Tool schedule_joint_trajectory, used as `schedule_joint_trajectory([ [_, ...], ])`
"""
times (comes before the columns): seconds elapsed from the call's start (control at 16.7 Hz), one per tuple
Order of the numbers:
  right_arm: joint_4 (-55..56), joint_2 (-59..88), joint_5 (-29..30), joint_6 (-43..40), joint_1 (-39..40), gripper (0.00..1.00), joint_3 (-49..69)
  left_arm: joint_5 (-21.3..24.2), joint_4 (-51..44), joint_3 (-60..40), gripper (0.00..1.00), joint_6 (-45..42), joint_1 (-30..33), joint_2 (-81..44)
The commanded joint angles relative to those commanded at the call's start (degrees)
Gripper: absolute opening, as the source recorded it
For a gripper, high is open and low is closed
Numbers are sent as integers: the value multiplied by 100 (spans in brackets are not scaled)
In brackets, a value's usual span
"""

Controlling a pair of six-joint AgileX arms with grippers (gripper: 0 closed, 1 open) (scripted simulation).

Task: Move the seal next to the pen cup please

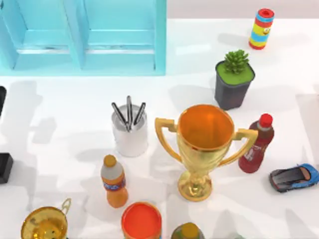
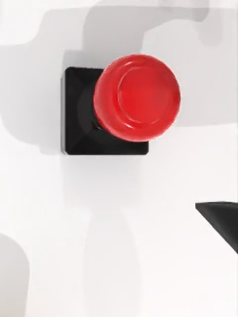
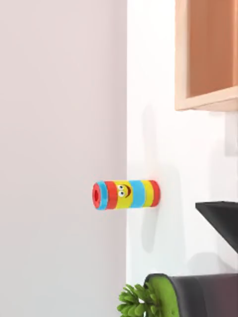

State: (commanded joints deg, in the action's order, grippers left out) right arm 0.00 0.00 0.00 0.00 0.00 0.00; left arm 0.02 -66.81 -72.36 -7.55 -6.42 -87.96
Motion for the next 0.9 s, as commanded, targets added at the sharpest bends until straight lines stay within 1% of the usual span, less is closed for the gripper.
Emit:
schedule_joint_trajectory([
  [0.12,0,0,0,0,0,100,0,0,-388,-413,100,-44,-37,-504],
  [0.24,0,0,0,0,0,100,0,0,-588,-621,100,-68,-58,-758],
  [0.6,0,0,0,0,0,100,0,0,-586,-615,100,-64,-33,-782],
  [0.72,0,0,0,0,0,100,0,0,-380,-423,100,-59,-45,-830],
  [0.9,0,0,0,0,0,100,0,1,367,112,100,-72,-59,-1005],
])
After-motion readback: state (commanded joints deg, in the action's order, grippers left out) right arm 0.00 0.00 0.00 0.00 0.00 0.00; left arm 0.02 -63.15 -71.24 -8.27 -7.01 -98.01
